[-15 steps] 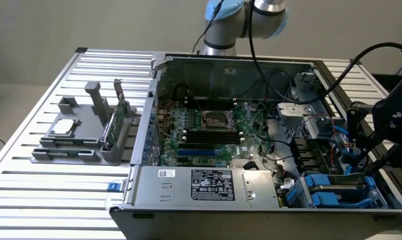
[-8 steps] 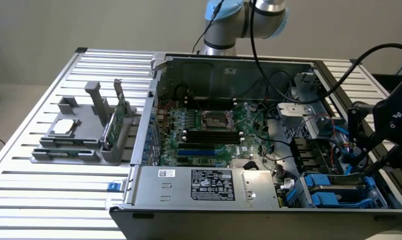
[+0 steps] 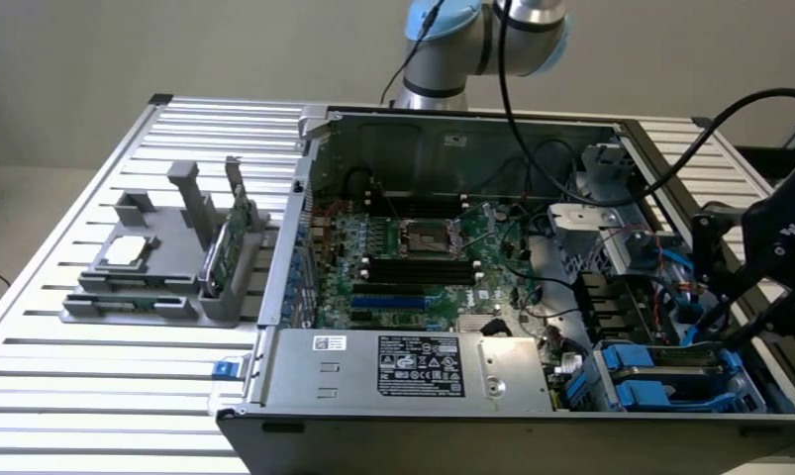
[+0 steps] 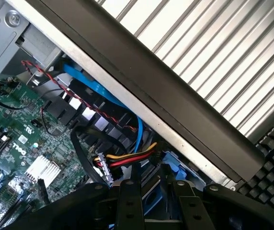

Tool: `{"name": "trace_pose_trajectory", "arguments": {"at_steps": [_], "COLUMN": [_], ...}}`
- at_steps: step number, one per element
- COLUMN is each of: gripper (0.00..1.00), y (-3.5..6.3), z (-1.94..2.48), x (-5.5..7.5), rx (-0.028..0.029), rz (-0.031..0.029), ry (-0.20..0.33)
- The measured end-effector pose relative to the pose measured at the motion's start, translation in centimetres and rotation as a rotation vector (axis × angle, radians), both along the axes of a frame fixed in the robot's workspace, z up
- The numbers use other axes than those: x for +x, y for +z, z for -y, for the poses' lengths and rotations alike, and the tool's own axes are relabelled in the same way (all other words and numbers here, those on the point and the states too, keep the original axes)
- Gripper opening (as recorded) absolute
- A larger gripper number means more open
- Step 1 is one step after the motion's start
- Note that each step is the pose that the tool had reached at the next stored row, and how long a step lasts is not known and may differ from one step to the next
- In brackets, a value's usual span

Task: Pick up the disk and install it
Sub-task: 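Insert the first disk wire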

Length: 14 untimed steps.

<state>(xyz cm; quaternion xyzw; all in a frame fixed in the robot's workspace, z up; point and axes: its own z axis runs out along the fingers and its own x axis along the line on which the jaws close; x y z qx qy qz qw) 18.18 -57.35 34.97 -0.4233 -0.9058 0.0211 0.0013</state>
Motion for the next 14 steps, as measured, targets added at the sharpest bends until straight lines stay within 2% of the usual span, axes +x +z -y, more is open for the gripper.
{"name": "trace_pose_trajectory", "arguments": {"at_steps": [8, 14], "gripper": [0.31, 0.32], "y": [-0.13, -0.13], "z": [0.59, 0.75], "x": [0.24, 0.24], "rx": [0.0028, 0.0202], "rz": [0.0000, -0.0008], "ry": [-0.017, -0.021]}}
